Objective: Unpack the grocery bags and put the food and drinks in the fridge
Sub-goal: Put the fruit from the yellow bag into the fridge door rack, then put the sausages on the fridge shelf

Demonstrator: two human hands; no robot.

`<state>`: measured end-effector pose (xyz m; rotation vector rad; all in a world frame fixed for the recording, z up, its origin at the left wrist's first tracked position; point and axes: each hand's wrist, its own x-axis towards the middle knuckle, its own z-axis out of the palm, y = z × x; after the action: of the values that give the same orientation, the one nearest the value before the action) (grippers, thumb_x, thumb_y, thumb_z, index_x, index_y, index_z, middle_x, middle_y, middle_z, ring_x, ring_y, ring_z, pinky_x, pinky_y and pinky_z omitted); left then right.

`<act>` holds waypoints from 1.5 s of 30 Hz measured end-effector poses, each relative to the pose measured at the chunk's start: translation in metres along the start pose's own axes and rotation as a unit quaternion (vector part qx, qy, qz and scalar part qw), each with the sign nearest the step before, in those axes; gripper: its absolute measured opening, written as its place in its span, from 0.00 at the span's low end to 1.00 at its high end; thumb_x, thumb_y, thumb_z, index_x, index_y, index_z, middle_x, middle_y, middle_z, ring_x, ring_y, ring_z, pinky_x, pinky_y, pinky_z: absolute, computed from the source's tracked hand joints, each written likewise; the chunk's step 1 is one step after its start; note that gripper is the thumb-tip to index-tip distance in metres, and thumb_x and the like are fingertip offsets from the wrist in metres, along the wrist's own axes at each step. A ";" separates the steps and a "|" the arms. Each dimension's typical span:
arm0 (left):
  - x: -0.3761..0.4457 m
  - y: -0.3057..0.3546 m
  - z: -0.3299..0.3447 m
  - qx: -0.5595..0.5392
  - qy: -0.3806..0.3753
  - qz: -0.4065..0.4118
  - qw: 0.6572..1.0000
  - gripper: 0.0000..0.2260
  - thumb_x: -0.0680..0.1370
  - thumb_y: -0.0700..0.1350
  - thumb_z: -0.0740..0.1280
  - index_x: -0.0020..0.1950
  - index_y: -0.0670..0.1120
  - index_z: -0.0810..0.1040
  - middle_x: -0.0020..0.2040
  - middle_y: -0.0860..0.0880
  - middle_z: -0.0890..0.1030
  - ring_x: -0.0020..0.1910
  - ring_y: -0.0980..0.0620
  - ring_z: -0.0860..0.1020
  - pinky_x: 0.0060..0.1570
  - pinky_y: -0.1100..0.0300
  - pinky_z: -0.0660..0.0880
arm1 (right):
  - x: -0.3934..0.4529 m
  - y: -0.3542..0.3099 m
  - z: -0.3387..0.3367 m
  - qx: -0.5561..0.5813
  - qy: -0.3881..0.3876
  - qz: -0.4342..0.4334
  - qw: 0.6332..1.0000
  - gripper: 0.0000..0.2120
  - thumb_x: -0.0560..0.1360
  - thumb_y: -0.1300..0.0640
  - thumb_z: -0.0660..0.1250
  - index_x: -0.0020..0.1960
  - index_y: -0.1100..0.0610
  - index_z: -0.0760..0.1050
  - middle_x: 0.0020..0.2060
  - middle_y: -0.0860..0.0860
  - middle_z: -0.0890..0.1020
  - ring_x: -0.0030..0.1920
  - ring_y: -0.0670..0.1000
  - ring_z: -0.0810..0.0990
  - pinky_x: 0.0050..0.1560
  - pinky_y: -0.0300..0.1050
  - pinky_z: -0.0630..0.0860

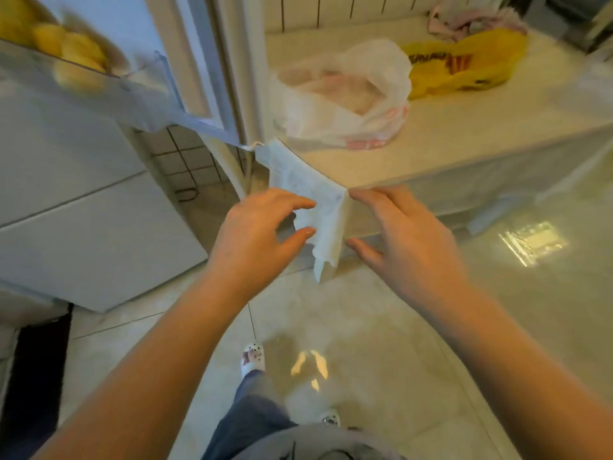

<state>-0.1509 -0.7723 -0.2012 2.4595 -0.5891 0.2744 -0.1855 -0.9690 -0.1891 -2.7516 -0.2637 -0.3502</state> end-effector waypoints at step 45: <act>0.658 0.081 0.408 -0.041 -0.044 -0.222 0.973 0.14 0.71 0.47 0.73 0.55 0.48 0.80 0.52 0.50 0.81 0.50 0.52 0.78 0.50 0.60 0.70 | 0.494 0.709 -0.025 0.106 -0.177 0.051 0.977 0.26 0.70 0.54 0.72 0.66 0.51 0.71 0.64 0.52 0.72 0.62 0.53 0.72 0.58 0.46 0.70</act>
<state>0.4152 -1.3011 -0.2779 2.4512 -0.0716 -0.0374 0.4390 -1.5623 -0.2585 -2.5863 -0.2327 0.1882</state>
